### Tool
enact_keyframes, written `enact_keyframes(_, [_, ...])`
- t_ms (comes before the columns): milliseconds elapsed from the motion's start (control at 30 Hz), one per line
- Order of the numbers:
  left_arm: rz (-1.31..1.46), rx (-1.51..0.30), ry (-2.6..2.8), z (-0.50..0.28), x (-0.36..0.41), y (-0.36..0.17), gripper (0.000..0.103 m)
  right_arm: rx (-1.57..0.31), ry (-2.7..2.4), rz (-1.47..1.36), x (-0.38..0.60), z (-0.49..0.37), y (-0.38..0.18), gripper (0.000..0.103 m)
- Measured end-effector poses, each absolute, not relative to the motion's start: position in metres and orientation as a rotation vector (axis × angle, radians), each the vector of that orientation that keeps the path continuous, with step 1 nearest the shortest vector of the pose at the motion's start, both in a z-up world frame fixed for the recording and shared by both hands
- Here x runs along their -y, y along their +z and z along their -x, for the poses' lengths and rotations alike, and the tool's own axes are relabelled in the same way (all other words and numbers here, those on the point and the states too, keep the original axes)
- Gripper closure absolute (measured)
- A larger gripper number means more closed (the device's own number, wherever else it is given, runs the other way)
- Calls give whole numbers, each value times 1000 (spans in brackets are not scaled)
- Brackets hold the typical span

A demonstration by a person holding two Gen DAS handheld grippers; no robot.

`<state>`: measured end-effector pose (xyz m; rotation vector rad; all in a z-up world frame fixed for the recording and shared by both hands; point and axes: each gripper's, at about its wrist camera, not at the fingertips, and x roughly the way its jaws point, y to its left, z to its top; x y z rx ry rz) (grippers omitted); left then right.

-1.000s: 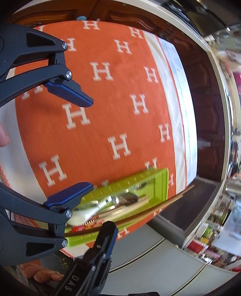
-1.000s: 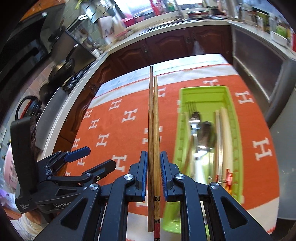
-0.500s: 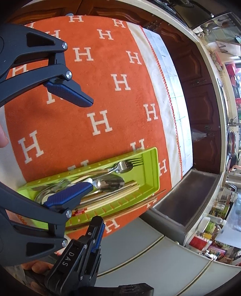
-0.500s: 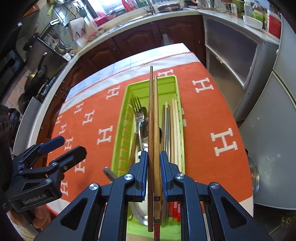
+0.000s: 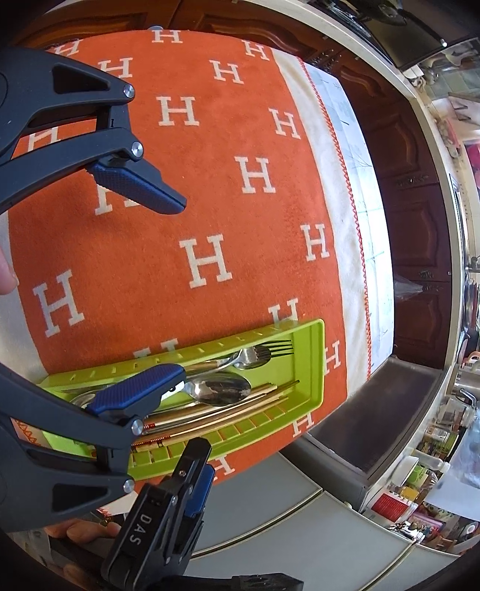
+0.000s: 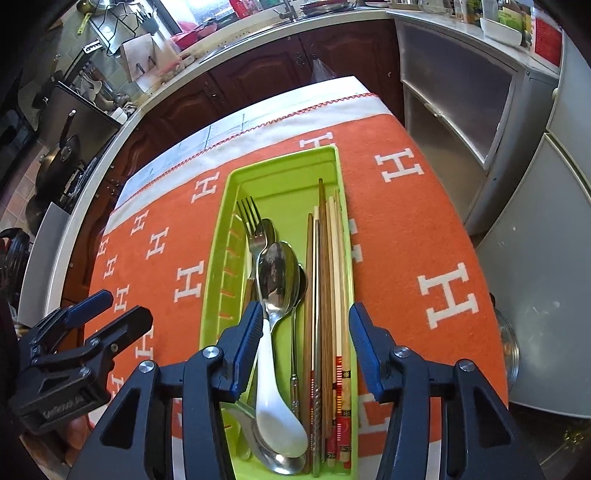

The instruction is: Organize utensils

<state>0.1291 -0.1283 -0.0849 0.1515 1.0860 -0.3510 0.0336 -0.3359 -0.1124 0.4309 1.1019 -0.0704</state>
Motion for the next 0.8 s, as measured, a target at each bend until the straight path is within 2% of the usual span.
enact_keyframes(367, [-149,-1058,-322,-111,116,-75,22,-1062,-70,-414,322,-17,-97,36])
enact_keyframes(633, [-132,-1028,-284,-88,95,-63,22,-1044,-21,-403,300,0,-83,32])
enact_keyframes(800, [-146,-982,-252,-72,83,-50,22,-1020,-10,-399,285,12,-69,21])
